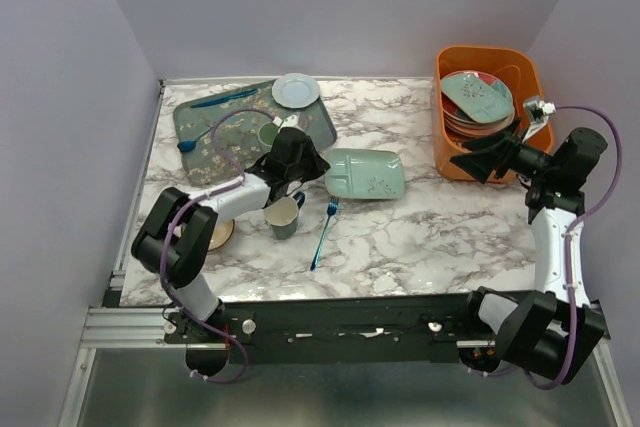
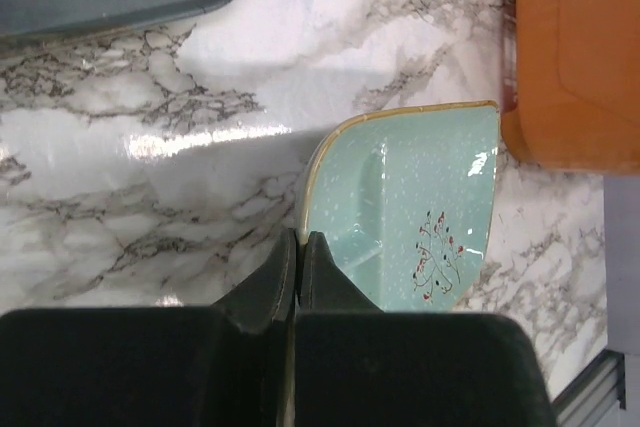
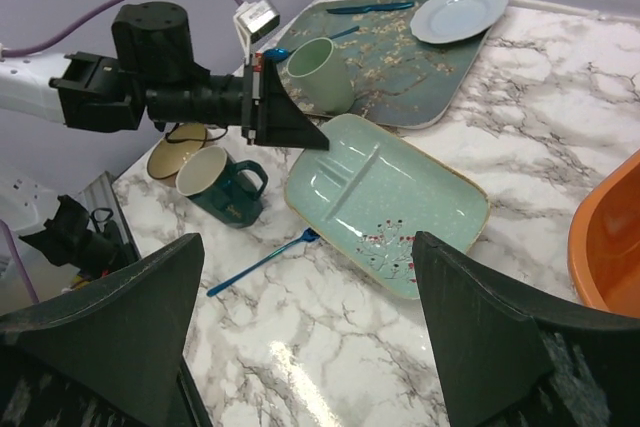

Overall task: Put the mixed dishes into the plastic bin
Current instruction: Pick up the plate at the center of the board.

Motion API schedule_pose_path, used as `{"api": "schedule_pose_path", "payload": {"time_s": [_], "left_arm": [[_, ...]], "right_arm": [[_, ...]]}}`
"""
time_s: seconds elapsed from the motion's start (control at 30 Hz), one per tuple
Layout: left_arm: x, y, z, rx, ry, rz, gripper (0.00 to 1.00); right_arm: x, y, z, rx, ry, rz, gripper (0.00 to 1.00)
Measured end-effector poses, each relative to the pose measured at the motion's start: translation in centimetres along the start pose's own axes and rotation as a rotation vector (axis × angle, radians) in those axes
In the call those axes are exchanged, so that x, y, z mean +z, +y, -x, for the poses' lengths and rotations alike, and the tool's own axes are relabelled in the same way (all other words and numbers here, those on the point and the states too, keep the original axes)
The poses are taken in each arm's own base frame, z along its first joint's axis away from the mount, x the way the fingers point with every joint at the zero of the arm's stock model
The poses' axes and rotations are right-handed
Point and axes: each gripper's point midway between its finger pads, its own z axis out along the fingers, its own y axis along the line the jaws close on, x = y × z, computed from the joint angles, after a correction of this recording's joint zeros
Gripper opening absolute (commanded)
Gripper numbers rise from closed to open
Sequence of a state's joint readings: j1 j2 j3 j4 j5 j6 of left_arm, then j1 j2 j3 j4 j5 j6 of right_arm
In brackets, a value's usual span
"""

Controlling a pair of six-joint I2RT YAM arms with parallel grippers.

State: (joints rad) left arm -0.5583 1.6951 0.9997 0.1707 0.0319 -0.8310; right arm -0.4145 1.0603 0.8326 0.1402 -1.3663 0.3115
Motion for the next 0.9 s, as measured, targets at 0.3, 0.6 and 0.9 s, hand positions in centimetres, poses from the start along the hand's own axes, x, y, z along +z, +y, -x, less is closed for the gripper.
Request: {"api": "schedule_pose_path", "payload": {"time_s": [0.3, 0.6, 0.9], "left_arm": [[-4.4, -1.1, -0.9, -0.05, -0.007, -0.106, 0.0], [-7.2, -4.1, -0.7, -0.087, -0.045, -0.218, 0.0], [-8.0, -6.5, -1.6, -0.082, -0.034, -0.282, 0.0]], "right_arm": [[0.3, -2.9, -2.4, 0.169, 0.044, -0.052, 0.92], [2.1, -3.4, -4.9, 0.249, 0.135, -0.067, 0.91], [4.3, -3.8, -8.3, 0.332, 0.25, -0.061, 0.87]]}}
